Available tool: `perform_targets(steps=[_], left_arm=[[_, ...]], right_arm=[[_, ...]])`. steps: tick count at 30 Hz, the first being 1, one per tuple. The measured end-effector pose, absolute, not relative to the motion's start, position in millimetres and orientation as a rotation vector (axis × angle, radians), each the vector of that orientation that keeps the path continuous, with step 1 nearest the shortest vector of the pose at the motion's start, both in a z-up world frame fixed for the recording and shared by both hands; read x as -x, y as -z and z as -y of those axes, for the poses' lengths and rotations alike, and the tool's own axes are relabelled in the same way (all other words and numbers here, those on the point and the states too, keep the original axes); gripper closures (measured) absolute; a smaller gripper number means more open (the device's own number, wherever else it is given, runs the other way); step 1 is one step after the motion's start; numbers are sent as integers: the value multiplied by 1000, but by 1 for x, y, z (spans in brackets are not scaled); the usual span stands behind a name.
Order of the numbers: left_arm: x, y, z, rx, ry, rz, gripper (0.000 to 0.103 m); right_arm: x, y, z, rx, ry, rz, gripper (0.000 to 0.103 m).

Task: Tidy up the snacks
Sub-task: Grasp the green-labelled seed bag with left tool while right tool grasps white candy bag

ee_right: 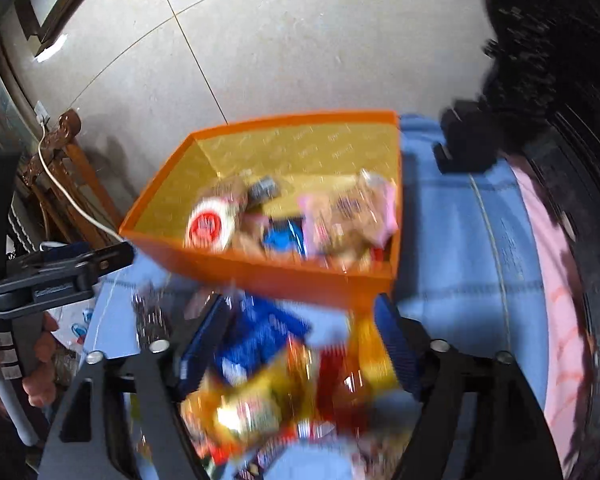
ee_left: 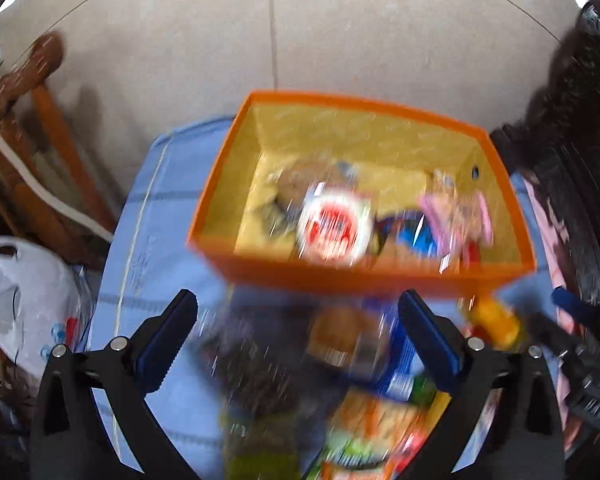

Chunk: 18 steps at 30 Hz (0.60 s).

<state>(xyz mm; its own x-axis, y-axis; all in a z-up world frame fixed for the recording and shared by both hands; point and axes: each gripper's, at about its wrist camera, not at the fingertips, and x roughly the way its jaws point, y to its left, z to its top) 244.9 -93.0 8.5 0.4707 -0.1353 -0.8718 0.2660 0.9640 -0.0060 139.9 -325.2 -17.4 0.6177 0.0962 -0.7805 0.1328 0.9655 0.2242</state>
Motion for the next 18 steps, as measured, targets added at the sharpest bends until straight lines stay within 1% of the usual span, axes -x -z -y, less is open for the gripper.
perform_targets(steps=[9, 13, 18], left_arm=[[-173, 65, 15, -6, 123, -1286, 5], [-155, 85, 14, -38, 113, -1322, 5], [-156, 108, 26, -66, 120, -1341, 5]], right_arm=[[-59, 64, 317, -284, 19, -1058, 24], [-41, 72, 309, -289, 8, -1083, 24], [-23, 75, 299, -280, 5, -1095, 24]])
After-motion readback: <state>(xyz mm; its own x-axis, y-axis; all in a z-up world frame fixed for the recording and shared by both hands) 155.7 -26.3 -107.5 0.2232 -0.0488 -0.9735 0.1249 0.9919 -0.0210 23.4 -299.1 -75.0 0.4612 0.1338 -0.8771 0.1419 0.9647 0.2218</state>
